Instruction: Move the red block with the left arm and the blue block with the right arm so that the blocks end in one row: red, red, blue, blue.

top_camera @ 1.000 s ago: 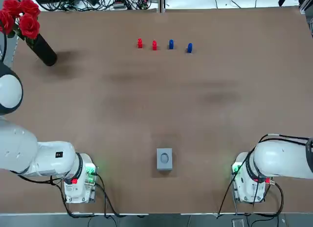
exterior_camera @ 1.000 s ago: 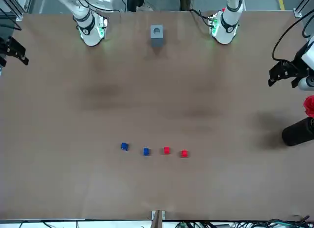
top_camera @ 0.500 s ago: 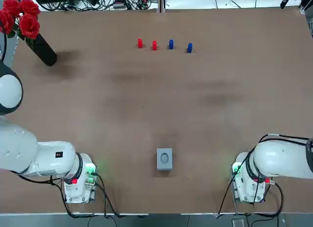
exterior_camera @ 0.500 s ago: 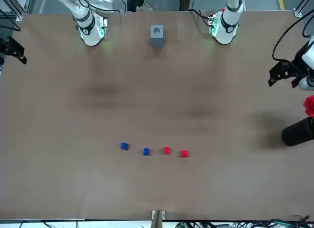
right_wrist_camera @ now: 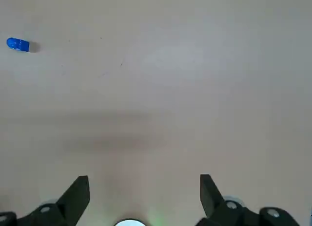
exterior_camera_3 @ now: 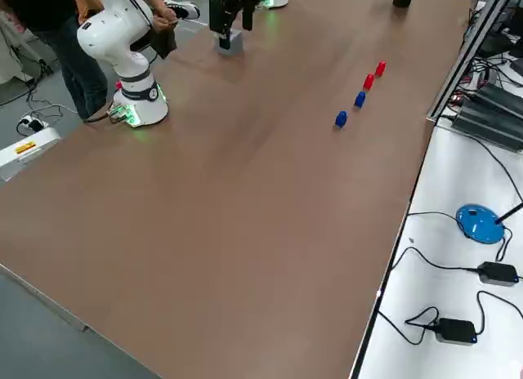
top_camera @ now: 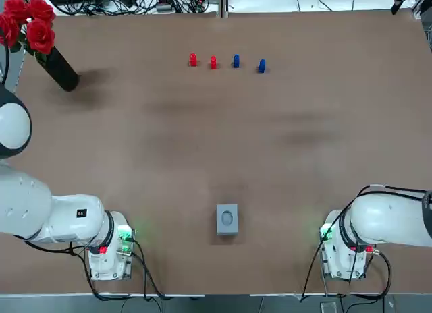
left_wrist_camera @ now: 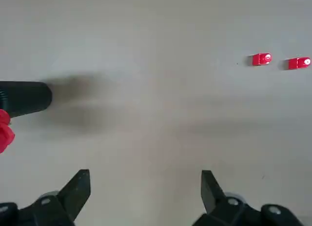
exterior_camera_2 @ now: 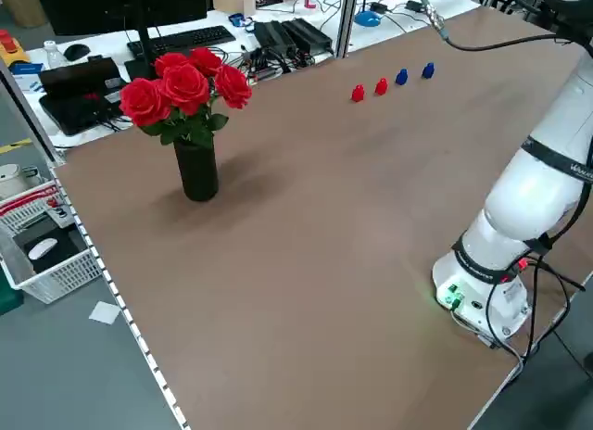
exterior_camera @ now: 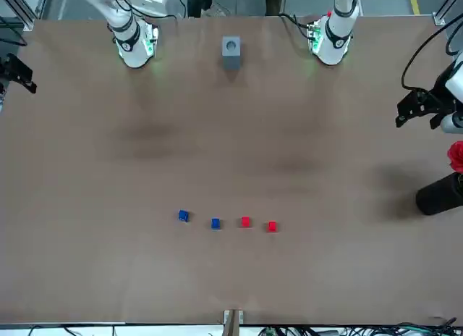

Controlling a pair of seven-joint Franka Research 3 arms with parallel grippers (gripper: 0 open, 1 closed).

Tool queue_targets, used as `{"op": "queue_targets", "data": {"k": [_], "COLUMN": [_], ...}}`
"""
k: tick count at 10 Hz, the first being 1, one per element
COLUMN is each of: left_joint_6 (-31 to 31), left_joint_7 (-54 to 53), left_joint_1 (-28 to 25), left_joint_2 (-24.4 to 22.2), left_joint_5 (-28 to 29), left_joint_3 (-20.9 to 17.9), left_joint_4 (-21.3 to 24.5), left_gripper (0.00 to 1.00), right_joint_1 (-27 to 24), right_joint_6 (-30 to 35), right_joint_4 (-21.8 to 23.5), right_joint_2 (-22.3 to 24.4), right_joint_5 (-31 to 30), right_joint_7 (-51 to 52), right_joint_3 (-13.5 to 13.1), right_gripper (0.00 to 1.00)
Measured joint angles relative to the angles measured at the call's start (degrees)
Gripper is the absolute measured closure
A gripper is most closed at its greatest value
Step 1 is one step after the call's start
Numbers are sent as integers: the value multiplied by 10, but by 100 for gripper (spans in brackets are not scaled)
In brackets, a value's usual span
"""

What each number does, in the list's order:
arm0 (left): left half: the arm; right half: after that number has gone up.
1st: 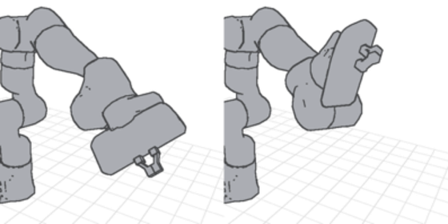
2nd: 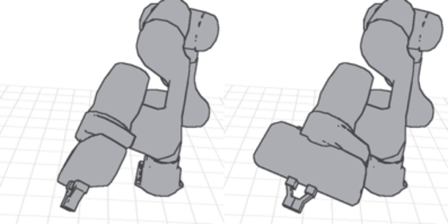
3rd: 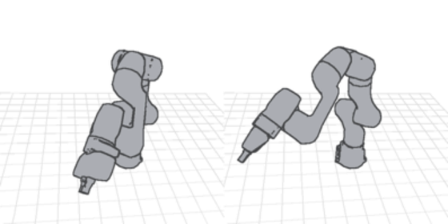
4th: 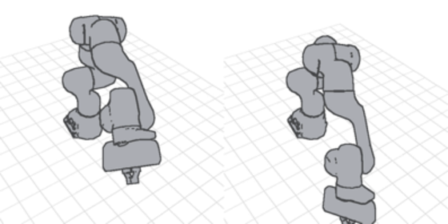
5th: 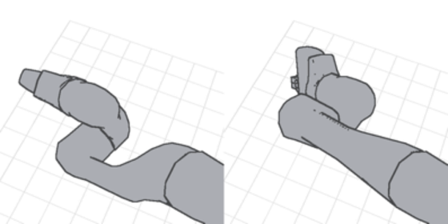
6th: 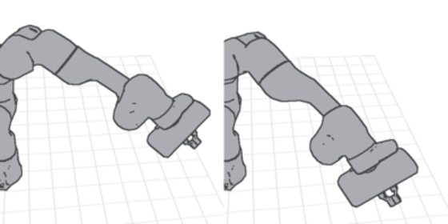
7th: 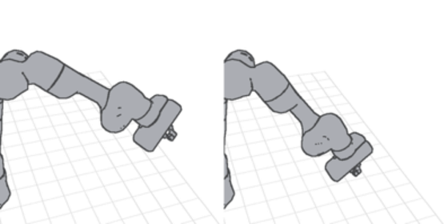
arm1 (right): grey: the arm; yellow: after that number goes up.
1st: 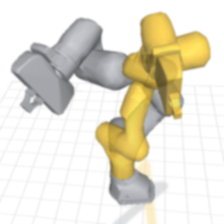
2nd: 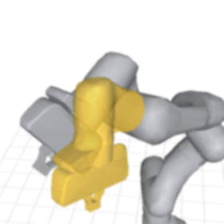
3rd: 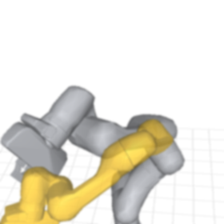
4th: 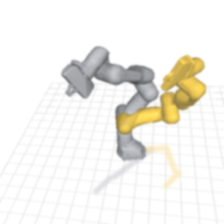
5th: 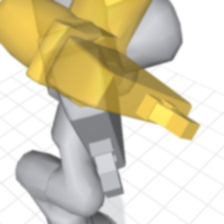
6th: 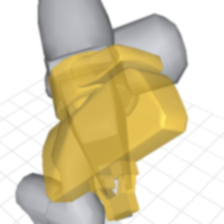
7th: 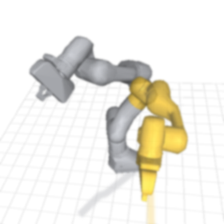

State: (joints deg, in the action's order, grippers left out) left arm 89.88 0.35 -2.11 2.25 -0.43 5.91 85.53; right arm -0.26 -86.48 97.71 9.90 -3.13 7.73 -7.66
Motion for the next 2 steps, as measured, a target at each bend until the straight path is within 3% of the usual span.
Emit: {"op": "queue_targets", "data": {"k": [2], "left_joint_6": [0], "left_joint_7": [1], "left_joint_1": [0], "left_joint_2": [-1], "left_joint_5": [0], "left_joint_3": [0], "left_joint_4": [-1], "left_gripper": [0], "right_joint_1": [0], "right_joint_6": [-1], "right_joint_4": [1], "right_joint_2": [0], "right_joint_5": [0], "right_joint_7": [0], "right_joint_3": [-1], "right_gripper": [0]}}
